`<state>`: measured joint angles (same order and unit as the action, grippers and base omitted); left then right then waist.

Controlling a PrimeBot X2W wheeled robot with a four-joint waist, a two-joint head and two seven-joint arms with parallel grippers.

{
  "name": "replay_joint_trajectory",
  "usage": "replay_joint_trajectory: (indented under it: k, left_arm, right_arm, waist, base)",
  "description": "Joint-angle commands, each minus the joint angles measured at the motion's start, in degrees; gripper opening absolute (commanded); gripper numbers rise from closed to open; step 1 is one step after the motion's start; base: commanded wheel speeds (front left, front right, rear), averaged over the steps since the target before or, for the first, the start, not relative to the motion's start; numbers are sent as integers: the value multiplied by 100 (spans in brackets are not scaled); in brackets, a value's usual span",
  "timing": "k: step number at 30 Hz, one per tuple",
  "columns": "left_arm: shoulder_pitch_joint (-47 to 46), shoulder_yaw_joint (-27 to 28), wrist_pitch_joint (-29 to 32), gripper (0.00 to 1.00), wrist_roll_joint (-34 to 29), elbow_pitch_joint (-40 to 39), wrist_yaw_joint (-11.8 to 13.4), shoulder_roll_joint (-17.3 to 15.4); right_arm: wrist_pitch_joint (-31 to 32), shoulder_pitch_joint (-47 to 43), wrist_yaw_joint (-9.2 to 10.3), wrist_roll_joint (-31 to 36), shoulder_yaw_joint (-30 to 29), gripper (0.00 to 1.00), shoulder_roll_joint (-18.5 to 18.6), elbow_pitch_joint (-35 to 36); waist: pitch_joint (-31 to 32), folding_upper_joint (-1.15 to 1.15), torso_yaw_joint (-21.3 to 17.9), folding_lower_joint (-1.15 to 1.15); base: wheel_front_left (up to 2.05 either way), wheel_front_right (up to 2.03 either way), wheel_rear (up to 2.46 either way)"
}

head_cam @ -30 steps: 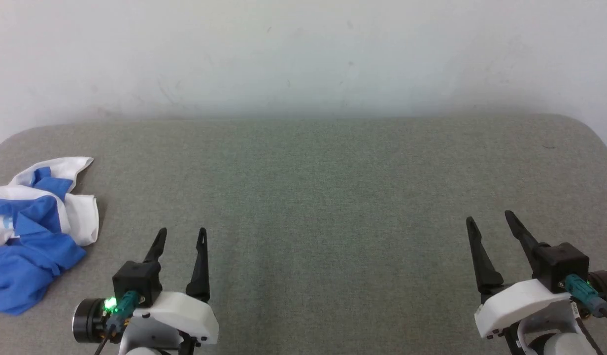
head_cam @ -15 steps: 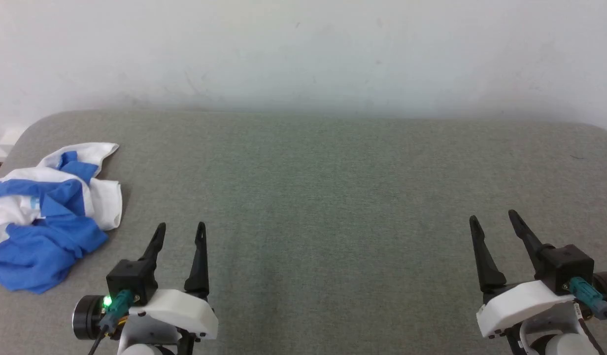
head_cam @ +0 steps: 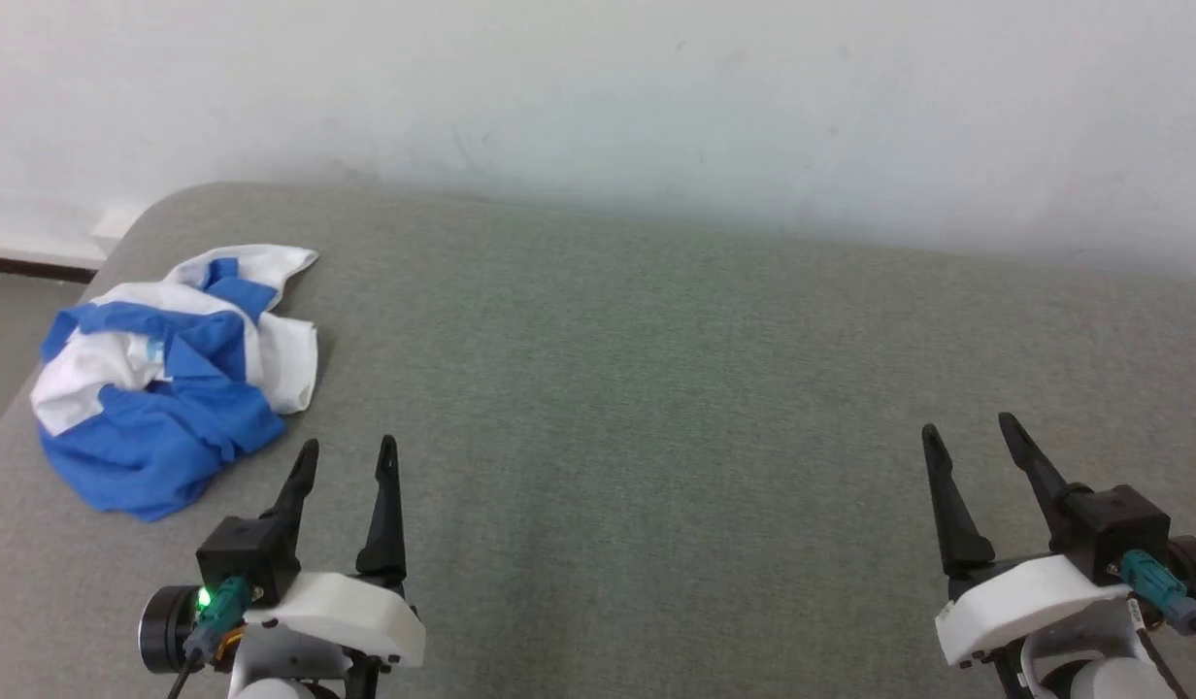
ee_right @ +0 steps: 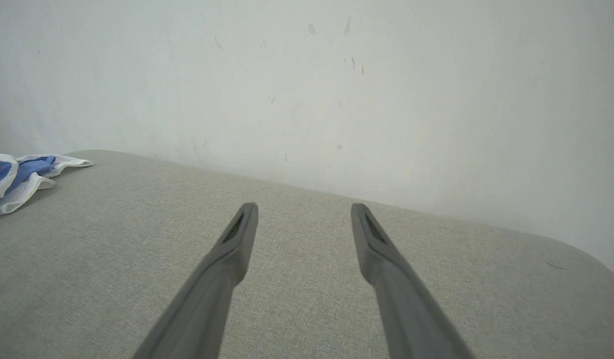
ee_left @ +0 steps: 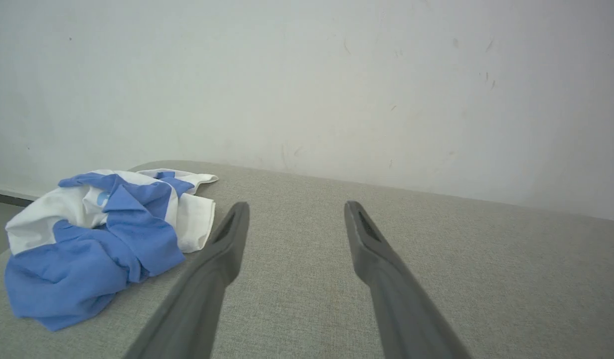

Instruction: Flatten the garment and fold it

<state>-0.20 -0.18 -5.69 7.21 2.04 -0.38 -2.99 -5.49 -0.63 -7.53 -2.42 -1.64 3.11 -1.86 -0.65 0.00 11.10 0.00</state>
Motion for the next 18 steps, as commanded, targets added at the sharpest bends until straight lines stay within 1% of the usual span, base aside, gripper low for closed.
replay_joint_trajectory:
  k: [1, 18]
  left_arm:
    - [-77, 19, -84, 100, 76, 45, 20, 5]
    - [-32, 115, -288, 100, 257, 127, 37, 7]
  right_arm:
    - [-59, 33, 2, -34, 6, 100, -10, -34]
    - [-223, 42, 2, -22, 73, 100, -14, -22]
  waist:
    - [7, 0, 180, 0]
    - [-55, 0, 1007, 0]
  base:
    - [0, 0, 0]
    - [0, 0, 0]
